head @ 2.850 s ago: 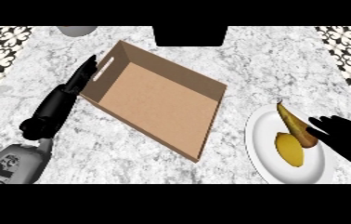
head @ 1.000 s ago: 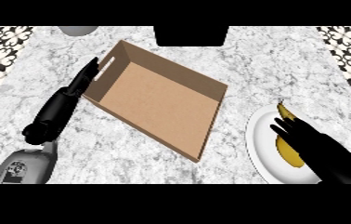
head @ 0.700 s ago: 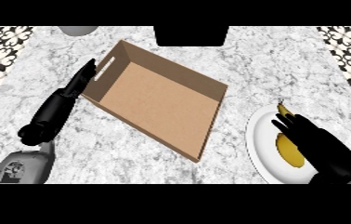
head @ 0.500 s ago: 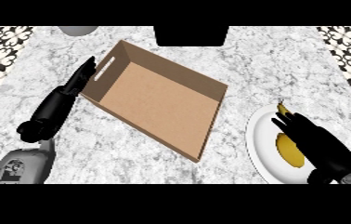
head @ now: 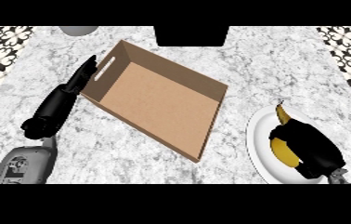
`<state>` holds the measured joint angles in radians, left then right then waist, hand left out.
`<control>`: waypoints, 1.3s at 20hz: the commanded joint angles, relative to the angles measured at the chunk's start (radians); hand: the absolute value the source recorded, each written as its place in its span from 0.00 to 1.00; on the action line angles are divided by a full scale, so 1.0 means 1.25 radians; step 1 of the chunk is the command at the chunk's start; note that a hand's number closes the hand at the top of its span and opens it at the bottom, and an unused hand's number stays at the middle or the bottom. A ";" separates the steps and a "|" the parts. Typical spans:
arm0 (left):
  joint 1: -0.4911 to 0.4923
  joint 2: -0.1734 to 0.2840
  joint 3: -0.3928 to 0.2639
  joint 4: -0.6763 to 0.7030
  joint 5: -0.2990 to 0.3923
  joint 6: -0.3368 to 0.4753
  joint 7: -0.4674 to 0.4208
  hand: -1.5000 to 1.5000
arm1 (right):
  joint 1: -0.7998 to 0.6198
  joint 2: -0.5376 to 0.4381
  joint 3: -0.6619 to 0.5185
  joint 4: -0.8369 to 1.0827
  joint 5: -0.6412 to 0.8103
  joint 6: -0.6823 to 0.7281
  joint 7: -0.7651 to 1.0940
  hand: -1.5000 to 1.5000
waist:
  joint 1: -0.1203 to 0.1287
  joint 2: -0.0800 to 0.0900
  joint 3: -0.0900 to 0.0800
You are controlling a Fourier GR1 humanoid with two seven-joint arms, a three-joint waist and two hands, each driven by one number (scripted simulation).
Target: Pick the lemon from the plate and place it in the cardboard box
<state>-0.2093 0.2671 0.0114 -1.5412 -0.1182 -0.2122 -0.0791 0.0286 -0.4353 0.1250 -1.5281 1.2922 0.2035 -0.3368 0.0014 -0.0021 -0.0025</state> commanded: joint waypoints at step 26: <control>-0.055 -0.036 -0.036 0.014 -0.014 -0.037 0.004 0.50 | -0.351 0.348 0.623 -0.126 -0.052 -0.096 0.561 1.00 | 0.089 0.001 0.001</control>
<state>-0.2734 0.2220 -0.0386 -1.5242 -0.1347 -0.2614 -0.0770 -0.3188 -0.0082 0.8479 -1.6448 1.2830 0.1190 0.1903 0.1192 0.0036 -0.0022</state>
